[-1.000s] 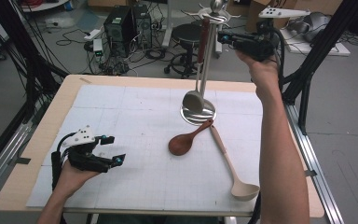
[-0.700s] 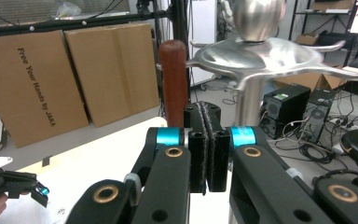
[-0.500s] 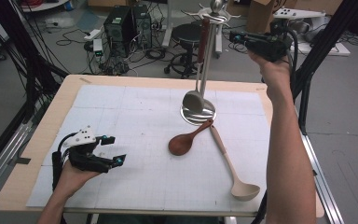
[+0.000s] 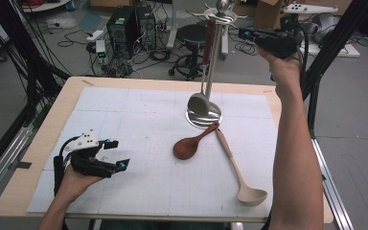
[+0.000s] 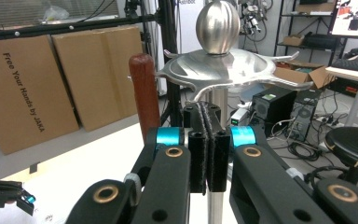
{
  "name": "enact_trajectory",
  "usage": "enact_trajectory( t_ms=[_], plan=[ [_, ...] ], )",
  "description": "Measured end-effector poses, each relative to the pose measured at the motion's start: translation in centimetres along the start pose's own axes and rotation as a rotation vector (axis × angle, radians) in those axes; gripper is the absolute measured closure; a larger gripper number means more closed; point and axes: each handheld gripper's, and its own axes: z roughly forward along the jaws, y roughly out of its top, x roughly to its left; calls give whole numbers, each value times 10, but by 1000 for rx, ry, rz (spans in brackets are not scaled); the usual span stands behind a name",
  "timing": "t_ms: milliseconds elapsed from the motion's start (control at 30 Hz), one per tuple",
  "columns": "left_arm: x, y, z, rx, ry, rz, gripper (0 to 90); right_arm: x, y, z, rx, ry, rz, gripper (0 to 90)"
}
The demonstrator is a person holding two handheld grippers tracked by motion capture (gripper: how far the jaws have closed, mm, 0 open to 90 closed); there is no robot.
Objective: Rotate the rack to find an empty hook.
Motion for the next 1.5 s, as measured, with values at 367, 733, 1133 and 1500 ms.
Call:
enact_trajectory(
  t_ms=[367, 733, 1133, 1500],
  plan=[
    [-1, -1, 1, 2, -1, -4, 174, 3, 2, 3, 6, 14, -12, 897],
    [-1, -1, 1, 0, -5, -5, 174, 12, 5, 11, 12, 38, -34, 897],
    [-1, 0, 1, -2, -8, -3, 174, 20, 7, 20, 17, 53, -43, 898],
    [-1, 0, 1, -3, -5, -5, 173, 25, 9, 28, 22, 58, -48, 897]
  ],
)
